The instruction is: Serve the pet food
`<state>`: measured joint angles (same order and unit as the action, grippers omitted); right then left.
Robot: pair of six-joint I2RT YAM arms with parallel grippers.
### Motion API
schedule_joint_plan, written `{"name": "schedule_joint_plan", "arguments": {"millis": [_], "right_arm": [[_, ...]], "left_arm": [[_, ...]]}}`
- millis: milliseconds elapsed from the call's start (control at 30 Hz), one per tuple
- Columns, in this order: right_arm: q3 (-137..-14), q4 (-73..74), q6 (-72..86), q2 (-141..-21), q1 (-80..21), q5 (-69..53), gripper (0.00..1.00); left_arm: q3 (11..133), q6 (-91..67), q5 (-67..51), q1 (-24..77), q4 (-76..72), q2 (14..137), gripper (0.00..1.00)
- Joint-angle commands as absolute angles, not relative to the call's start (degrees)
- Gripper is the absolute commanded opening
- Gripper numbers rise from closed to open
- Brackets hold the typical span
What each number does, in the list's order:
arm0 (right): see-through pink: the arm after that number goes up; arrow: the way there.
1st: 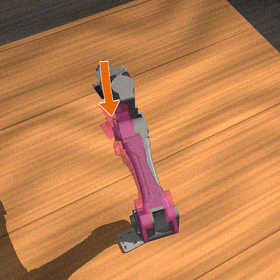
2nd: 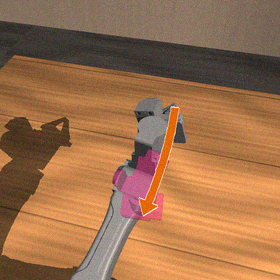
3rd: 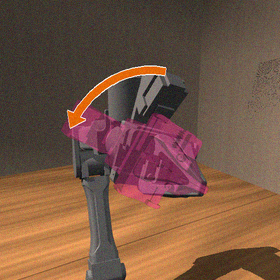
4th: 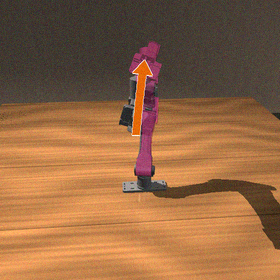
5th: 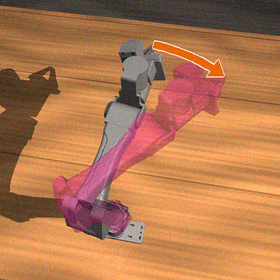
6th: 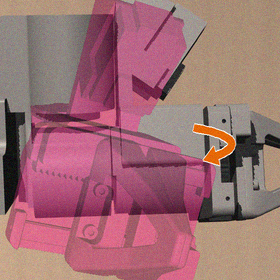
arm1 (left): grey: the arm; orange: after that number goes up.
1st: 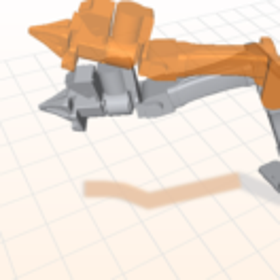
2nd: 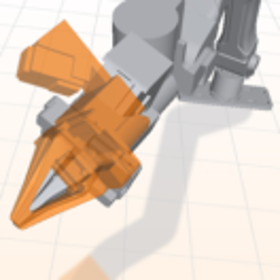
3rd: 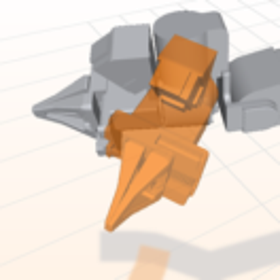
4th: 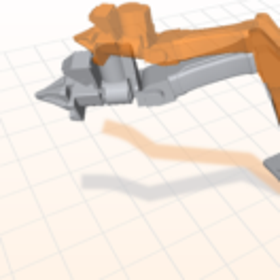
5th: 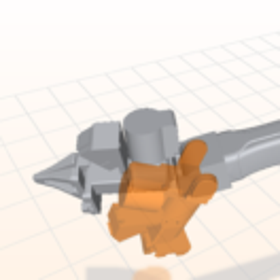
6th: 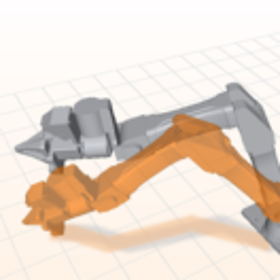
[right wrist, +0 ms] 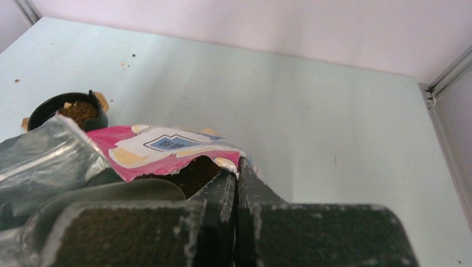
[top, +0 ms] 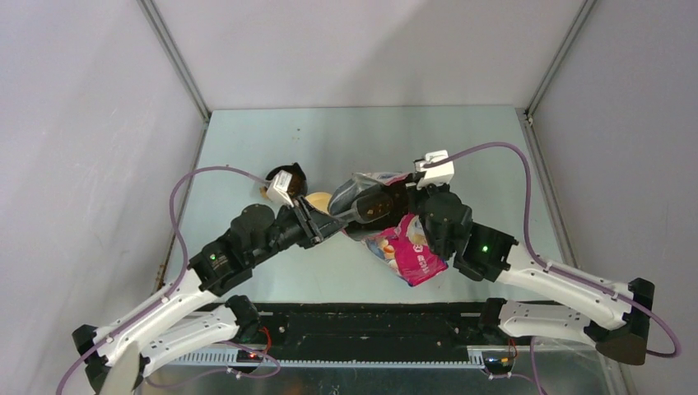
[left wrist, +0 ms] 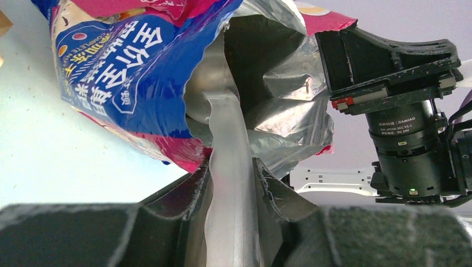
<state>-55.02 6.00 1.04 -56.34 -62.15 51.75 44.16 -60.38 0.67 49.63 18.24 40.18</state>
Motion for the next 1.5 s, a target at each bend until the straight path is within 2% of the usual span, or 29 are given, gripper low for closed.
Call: {"name": "schedule_joint_plan", "arguments": {"millis": [0, 233, 367, 567, 967, 1133, 1467], "right_arm": [[-62.6, -21.2, -3.8, -54.8, -61.7, 56.2, 0.00], [-62.7, -13.4, -1.1, -54.0, -60.5, 59.1, 0.00], [-62.6, -7.1, 2.6, -52.3, -60.2, 56.8, 0.00], [-62.7, -3.8, 6.4, -51.7, -60.3, 51.8, 0.00], [-62.6, -2.7, 7.6, -51.0, -60.5, 51.2, 0.00], [-62.6, -1.5, 9.0, -50.3, -60.7, 50.8, 0.00], [-62.6, -1.5, 9.2, -48.7, -61.8, 51.0, 0.00]], "left_arm": [[46.9, -59.1, -0.9, 49.2, 12.6, 41.9, 0.00], [46.9, -60.7, -0.6, 48.8, 12.4, 42.3, 0.00], [45.2, -63.3, 10.1, 48.8, 16.4, 37.0, 0.00], [41.0, -67.5, 18.3, 48.8, 16.2, 32.0, 0.00], [40.7, -66.2, 10.7, 48.8, 11.2, 36.3, 0.00], [38.4, -69.4, 6.3, 48.9, 4.9, 35.8, 0.00], [31.8, -78.0, 8.0, 48.8, -3.7, 32.6, 0.00]]}}
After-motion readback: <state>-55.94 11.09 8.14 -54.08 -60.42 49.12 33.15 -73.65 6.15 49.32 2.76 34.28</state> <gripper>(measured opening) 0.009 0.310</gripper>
